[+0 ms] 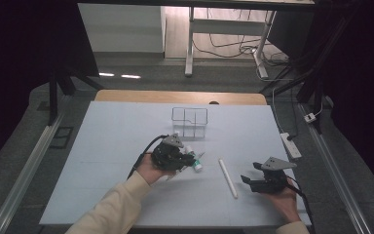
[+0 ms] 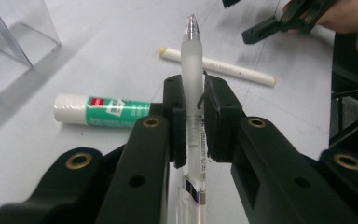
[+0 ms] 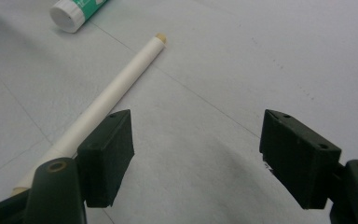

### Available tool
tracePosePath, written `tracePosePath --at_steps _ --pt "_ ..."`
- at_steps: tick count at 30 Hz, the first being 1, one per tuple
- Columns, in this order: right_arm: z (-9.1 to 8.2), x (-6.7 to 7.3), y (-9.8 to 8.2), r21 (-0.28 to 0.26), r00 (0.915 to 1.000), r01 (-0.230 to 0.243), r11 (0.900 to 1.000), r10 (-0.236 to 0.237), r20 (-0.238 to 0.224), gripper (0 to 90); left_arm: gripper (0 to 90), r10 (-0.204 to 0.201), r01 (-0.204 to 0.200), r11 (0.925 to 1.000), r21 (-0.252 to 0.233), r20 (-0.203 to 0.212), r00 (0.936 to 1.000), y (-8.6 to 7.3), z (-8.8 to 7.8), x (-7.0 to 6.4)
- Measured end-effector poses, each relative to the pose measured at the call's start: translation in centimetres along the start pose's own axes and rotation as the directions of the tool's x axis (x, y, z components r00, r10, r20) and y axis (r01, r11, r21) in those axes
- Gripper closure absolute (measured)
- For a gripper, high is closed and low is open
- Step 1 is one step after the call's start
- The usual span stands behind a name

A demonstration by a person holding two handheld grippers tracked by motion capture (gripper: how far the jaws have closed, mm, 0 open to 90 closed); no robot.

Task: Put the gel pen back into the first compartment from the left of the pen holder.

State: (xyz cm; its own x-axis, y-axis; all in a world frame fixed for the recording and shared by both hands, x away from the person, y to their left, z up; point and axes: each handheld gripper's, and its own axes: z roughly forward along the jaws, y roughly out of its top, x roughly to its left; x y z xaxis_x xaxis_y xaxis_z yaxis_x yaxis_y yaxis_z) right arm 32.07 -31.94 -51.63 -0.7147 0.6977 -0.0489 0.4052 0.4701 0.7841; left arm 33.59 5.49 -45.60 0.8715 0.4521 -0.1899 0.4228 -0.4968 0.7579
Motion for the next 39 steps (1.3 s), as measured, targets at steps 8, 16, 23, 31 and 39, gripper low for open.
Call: tracePosePath --at_steps 8,16,23,31,39 --pt "0.0 0.0 0.0 -0.002 1.0000 0.004 1.000 -0.004 0.003 25.4 79.5 0.001 -0.001 0.9985 -0.055 -0.009 1.0000 0.9 -1.3 0.6" --pt "0.0 -0.1 0.0 -0.002 1.0000 0.001 1.000 -0.001 0.000 25.4 79.5 -0.025 0.024 0.9949 -0.098 -0.010 0.9996 0.9 -1.7 1.4" --pt "0.0 0.0 0.0 -0.001 1.0000 0.000 1.000 0.000 -0.001 25.4 79.5 -0.041 0.038 0.9909 -0.129 -0.021 0.9989 1.4 -2.1 2.4" --pt "0.0 0.0 -0.1 0.001 1.0000 -0.001 1.000 0.001 -0.002 25.4 79.5 -0.069 0.061 0.9851 -0.161 -0.039 0.9969 1.7 -2.3 3.6" --pt "0.1 -0.1 -0.1 0.005 1.0000 -0.003 1.000 0.003 -0.001 25.4 79.5 -0.088 0.079 0.9820 -0.172 -0.046 0.9951 1.9 -2.3 4.8"
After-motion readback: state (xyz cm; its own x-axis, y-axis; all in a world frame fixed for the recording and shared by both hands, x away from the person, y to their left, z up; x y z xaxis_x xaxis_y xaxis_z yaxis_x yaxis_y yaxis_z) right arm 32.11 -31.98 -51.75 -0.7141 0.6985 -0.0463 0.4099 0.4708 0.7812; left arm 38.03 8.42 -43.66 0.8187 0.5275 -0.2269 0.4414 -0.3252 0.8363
